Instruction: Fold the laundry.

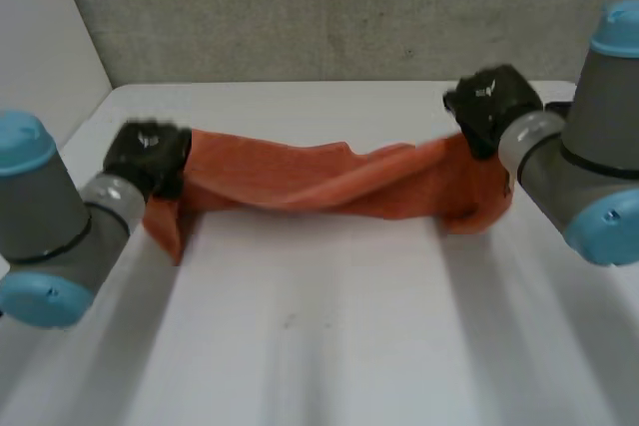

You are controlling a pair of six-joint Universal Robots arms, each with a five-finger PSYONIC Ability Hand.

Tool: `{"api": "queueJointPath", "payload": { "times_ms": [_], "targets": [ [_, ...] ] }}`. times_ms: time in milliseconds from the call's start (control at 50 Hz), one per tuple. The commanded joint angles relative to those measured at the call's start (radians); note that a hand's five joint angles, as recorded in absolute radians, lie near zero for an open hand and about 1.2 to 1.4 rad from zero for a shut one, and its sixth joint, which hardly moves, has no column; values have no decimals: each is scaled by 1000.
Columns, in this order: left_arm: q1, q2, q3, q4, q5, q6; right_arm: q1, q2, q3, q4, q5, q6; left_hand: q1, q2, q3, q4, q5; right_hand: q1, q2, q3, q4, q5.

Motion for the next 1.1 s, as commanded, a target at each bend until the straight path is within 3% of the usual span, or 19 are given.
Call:
{"api": "queueJointPath", "payload": {
  "times_ms": [20, 80, 100, 160, 180, 260, 340, 480, 680, 800, 900, 940, 980, 1040, 1100],
  "targets": [
    [29, 24, -187, -80, -1, 163, -4, -126, 306, 139, -14, -264, 254, 201, 204, 195, 241, 419, 232, 216, 206, 235],
    [33, 48, -227, -76, -1, 212, -3, -152, 377, 164, -17, -304, 254, 201, 204, 195, 241, 419, 232, 216, 206, 235],
    [36, 68, -250, -70, -1, 230, -1, -164, 405, 162, -17, -305, 254, 201, 204, 195, 241, 246, 58, 43, 33, 61],
    [35, 90, -265, -59, -1, 237, -4, -178, 416, 132, -18, -276, 254, 201, 204, 195, 241, -740, -927, -943, -953, -924],
    [32, 96, -270, -48, -1, 237, -12, -189, 411, 97, -18, -234, 254, 201, 204, 195, 241, -803, -990, -1006, -1016, -987],
    [21, 108, -274, -28, -3, 237, -14, -230, 381, 29, -30, -89, 254, 201, 204, 195, 241, -803, -990, -1006, -1016, -987],
    [19, 119, -281, -27, -3, 237, -64, -237, 335, 72, -79, 30, 254, 201, 204, 195, 241, -803, -990, -1006, -1016, -987],
    [29, 121, -294, -19, -1, 235, -191, -221, 325, 262, -167, 5, 254, 201, 204, 195, 241, -655, -842, -858, -868, -839],
    [27, 116, -296, -14, -1, 235, -210, -230, 480, 260, -179, 18, 254, 201, 204, 195, 241, -654, -842, -857, -867, -839],
    [29, 108, -294, 7, -1, 235, -207, -229, 554, 181, -178, 48, 254, 201, 204, 195, 241, -651, -839, -855, -864, -836],
    [29, 102, -296, 12, -1, 231, -189, -201, 597, 11, -150, 56, 193, 140, 143, 134, 180, -593, -780, -796, -806, -777],
    [27, 94, -297, 12, 0, 224, -178, -169, 595, -37, -129, 61, 59, 5, 8, -1, 45, -499, -687, -702, -712, -684],
    [27, 76, -297, 10, -1, 211, -147, -108, 582, -85, -84, 59, -121, -174, -171, -180, -134, -224, -412, -427, -437, -409],
    [27, 68, -301, 10, -1, 186, -83, -65, 554, -106, -37, 57, -332, -385, -382, -391, -345, 417, 229, 214, 204, 232],
    [32, 68, -310, 12, 2, 168, -58, -66, 545, -118, -12, 62, -511, -565, -562, -570, -525, 419, 232, 216, 206, 235]
  ]
}}
